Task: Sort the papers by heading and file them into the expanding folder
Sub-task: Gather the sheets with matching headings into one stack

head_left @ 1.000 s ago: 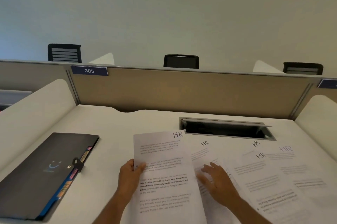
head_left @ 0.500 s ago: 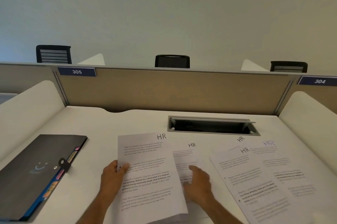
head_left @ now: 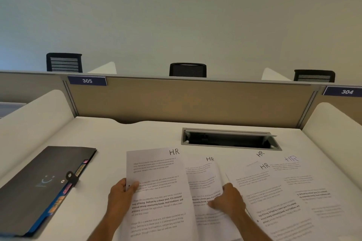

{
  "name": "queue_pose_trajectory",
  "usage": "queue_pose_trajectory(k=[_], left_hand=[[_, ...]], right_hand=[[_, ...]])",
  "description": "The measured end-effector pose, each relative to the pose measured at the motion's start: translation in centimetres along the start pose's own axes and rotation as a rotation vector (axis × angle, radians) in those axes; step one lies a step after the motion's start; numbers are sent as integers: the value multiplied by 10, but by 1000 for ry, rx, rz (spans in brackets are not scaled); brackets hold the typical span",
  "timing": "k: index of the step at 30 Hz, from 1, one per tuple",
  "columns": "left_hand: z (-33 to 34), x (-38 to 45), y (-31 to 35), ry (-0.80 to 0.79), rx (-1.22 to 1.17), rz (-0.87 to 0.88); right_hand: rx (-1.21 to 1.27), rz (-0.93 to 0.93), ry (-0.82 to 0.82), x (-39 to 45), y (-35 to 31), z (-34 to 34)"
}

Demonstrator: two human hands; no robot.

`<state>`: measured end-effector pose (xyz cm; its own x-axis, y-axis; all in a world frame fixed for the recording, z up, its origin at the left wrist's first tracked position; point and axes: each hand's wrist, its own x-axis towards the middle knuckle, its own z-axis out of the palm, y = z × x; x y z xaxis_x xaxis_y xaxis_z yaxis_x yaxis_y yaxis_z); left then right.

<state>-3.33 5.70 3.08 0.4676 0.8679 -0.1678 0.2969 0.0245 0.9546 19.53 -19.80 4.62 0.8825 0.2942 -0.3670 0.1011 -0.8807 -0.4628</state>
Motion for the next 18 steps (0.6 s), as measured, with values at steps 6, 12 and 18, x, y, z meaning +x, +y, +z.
queue_pose_trajectory(k=[6,12,18], left_hand=[[0,-3,1,7,26,-1],[-9,1,11,107,195,30],[-13,8,25,139,206,61]], right_hand=[[166,-102,30,8,14,-7],[512,-178,258,13,15,-38],[985,-199,128,12,4,-65]])
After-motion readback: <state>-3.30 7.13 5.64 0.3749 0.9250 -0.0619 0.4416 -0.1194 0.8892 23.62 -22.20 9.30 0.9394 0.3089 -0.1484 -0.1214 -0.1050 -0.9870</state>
